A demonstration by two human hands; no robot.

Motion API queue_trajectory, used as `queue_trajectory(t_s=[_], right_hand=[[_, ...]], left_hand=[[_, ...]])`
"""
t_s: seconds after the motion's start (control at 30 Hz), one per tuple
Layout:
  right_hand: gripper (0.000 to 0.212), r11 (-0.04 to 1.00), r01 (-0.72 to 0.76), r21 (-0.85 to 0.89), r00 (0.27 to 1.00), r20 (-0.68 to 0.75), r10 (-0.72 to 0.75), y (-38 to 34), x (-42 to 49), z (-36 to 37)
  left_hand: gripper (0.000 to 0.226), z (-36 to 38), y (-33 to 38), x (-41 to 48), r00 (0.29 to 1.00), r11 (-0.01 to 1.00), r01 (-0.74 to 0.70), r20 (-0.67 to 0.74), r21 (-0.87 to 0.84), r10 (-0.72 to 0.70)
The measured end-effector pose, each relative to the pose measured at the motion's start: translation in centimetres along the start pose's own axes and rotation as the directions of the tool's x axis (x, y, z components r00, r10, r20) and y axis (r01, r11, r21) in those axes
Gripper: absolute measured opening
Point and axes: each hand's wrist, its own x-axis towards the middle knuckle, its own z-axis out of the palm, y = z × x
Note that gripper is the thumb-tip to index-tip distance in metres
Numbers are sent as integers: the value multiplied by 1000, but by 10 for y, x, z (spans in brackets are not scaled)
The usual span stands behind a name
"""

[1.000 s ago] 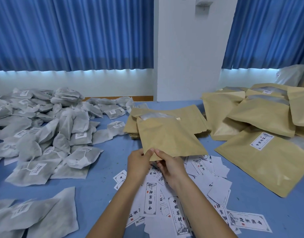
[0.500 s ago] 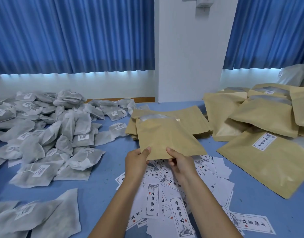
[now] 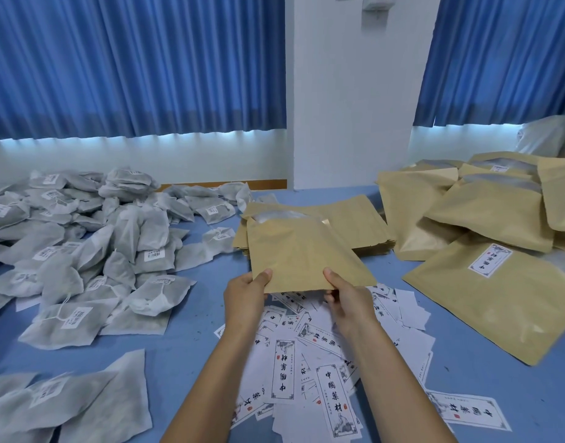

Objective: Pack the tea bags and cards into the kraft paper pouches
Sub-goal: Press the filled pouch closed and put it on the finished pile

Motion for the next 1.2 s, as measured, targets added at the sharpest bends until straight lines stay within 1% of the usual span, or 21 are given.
queue_trajectory(t_s=[0.1,0.2,0.33,0.47,0.57,0.77,0.87,0.97,1.0,1.07,1.1,1.17,1.2], right_hand=[[24,999,30,-28,999,-30,-31,-2,3,-3],[26,1000,-15,7,999,-33,15,-3,4,-4],[20,998,34,56,994,-105,-28,-6,9,-7],[13,999,16,50,994,-108,-10,-7,11,-10],[15,998,27,58,989,-148,-18,-10,14,-14],[10,996,24,85,987,-161,-10,-10,16,-16],[12,995,46,89,979,-200,-27,-12,18,-18],[13,990,34,135,975,-222,-4,-15,22,-23],[18,993,40,108,974,-225,-15,-16,24,-25],[26,998,55,-27,977,-202,-60,-17,27,-26],[26,992,51,-112,982,-177,-71,-15,26,-25],[20,971,30,-237,992,-113,-58,-9,21,-20],[18,959,42,-281,994,-81,-68,-6,18,-18]], left_hand=[[27,-1,1,-1,1000,999,14,7,-32,-14],[25,-1,1,-1,1000,1000,-10,-3,-12,10],[28,-2,0,2,1000,999,-23,-16,27,24],[33,-1,0,2,999,997,-28,-23,69,30],[39,-4,0,4,999,998,-13,-29,62,15],[38,-4,0,2,1000,999,-15,-19,50,16],[35,-2,1,1,1000,997,-26,-11,73,27],[42,-4,1,3,1000,999,-14,-20,49,15],[42,-6,1,4,1000,1000,5,-27,30,-4],[37,-11,0,7,998,999,38,-54,-14,-38],[32,-13,-1,9,997,998,45,-60,-33,-47],[17,-15,-1,8,997,997,72,-19,-41,-73],[18,-14,0,7,997,996,79,11,-31,-78]])
